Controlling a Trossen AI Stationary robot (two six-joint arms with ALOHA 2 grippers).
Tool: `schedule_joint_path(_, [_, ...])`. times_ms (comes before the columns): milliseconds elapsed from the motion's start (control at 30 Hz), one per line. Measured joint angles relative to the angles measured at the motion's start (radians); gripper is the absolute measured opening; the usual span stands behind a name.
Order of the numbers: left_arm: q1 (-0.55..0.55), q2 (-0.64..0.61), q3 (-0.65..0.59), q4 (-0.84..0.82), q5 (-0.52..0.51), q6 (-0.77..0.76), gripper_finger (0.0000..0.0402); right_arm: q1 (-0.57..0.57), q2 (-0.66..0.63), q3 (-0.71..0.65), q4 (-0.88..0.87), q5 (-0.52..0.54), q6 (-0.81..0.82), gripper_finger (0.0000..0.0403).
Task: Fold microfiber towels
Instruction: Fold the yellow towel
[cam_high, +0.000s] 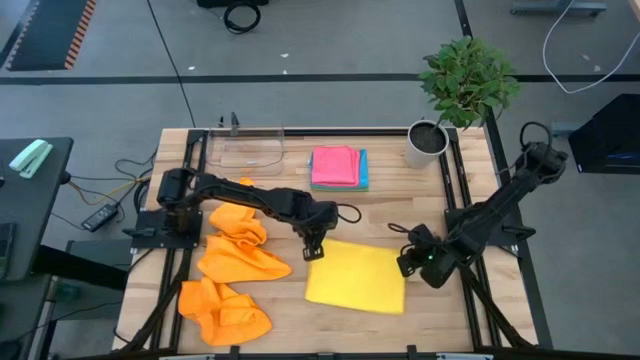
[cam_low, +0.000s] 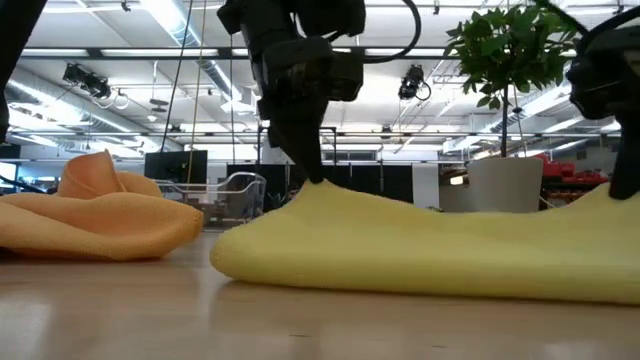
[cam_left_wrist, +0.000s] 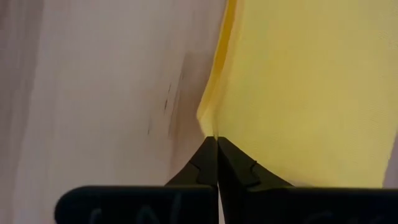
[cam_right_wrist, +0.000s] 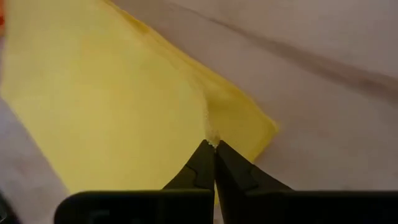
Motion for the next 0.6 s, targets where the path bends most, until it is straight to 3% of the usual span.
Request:
schedule_joint_path(367, [0.018, -0.002, 0.0, -0.007, -0.033, -0.005, 0.0005, -0.111, 0.016, -0.005, -0.028, -0.062, -0.109, 0.0006])
schedule_joint_path(600, [0.024, -0.002, 0.0, -0.009, -0.098, -0.042, 0.0053, -0.138, 0.016, -0.006, -0.025, -0.056, -0.156, 0.0045])
